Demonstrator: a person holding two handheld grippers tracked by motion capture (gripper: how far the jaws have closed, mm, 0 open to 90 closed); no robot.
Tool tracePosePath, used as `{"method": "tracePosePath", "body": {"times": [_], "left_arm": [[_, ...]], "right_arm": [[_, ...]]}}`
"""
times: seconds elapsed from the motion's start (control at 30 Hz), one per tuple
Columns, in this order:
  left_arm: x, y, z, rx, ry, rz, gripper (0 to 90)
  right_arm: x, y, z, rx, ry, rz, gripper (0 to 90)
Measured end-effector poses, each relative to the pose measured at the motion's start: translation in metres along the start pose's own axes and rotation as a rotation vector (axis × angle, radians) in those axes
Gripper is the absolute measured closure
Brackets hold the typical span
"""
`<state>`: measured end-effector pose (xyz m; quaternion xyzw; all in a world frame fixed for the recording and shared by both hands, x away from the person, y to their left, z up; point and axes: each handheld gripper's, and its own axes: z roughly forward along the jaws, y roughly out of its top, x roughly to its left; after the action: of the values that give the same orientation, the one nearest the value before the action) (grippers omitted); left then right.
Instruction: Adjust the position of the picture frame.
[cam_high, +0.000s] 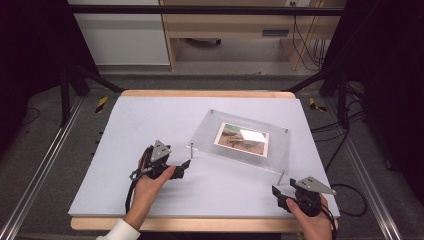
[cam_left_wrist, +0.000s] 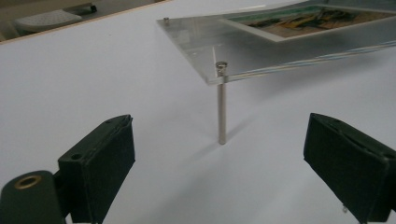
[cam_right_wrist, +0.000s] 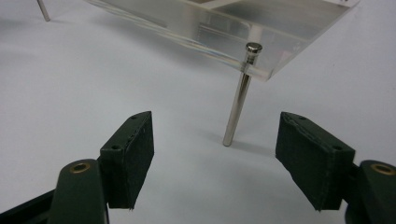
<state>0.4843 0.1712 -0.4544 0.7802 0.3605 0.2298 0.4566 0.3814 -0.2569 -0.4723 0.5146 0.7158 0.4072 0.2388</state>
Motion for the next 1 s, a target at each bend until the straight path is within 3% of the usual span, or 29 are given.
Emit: {"method": "tracePosePath", "body": {"times": [0.37, 0.5, 0.63, 0.8, 1.0], "left_arm": [[-0.007, -0.003, 0.005, -0.017, -0.027, -0.01, 9.0], [-0.007, -0.004, 0.006, -0.01, -0.024, -0.014, 10.2], [-0.005, -0.004, 0.005, -0.016, -0.017, -0.059, 14.2], [-0.004, -0.004, 0.005, -0.022, -0.018, -0.067, 19.3], [-0.006, -0.004, 0.004, -0.021, -0.016, -0.056, 23.7]], "right_arm": [[-0.003, 0.001, 0.006, 0.016, 0.008, 0.075, 25.0], [-0.004, 0.003, 0.008, 0.012, 0.004, 0.064, 31.9], [-0.006, 0.003, 0.012, 0.014, -0.002, 0.066, 39.4], [-0.012, 0.006, 0.015, -0.013, 0.012, 0.1, 52.9], [-0.017, 0.01, 0.023, -0.031, 0.027, 0.105, 64.6]]}}
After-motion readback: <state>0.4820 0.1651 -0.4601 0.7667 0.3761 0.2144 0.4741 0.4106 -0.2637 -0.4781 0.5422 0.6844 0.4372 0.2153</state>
